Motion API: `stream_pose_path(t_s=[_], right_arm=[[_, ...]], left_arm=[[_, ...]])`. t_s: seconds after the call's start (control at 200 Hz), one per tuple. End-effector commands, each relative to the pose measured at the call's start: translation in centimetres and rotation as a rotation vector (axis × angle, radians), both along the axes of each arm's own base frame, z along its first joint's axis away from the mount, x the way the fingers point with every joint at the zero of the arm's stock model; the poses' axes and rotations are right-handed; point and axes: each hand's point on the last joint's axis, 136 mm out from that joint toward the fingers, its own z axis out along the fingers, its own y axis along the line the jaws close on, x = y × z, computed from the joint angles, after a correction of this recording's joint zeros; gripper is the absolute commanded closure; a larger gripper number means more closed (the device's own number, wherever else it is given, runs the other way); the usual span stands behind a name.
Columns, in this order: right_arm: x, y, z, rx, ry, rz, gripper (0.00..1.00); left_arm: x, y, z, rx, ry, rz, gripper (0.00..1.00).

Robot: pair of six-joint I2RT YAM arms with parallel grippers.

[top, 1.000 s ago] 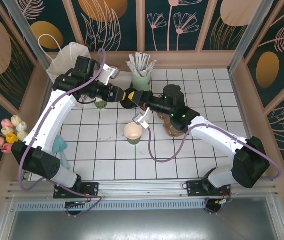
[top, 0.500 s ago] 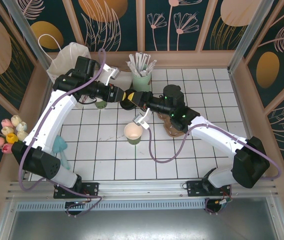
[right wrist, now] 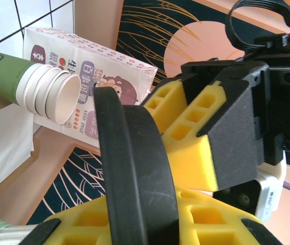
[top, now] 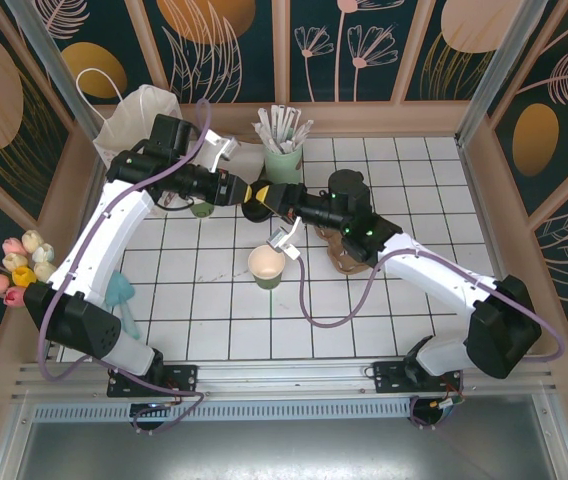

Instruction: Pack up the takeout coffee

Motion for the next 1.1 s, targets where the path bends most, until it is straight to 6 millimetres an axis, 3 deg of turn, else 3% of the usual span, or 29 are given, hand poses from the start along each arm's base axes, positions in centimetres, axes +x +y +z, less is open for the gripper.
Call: stream_pose_path(t_s=[0.0,0.25,0.641,0.701,0.836,0.866,0.881,0.946,1.091], right_arm=[[-1.0,-0.1,1.2,-0.12,-0.451,0.072,1.0],[-0.8,0.0,1.3,-0.122,-0.452,0.071,1.0],[-0.9,-0.1,1.3,-0.11,-0.451,0.065,1.0],[-0.9,-0.1,1.2,-0.107,-0.446,0.063,1.0],[-0.8,-0.2,0.8,-0.103,-0.405,0.053,1.0],[-0.7,-0.3,0.7,-0.104,-0.373,0.045,0.93],[-0.7,-0.4,0.5,-0.106,-0.343,0.038,0.81],[-0.5,-0.6,0.4,-0.097,-0.117,-0.015,0.04],[1.9,-2.4,-0.6,-0.047,0.317,-0.216,0.01]], left_arm=[[-0.9,-0.8,0.2,-0.051,0.016,-0.052,0.72],[-1.4,-0.9,0.3,-0.059,0.017,-0.071,0.62],[-0.6,-0.8,0.1,-0.04,0.004,-0.047,0.92],[-0.4,-0.8,0.3,-0.043,0.0,-0.046,1.0],[0.5,-0.3,0.1,-0.006,-0.024,0.006,1.0],[0.9,0.0,-0.1,0.012,-0.029,0.03,1.0],[1.0,0.2,-0.2,0.023,-0.032,0.041,1.0],[2.6,1.0,0.0,0.062,-0.077,0.123,1.0],[5.0,3.3,0.0,0.147,-0.119,0.297,1.0]])
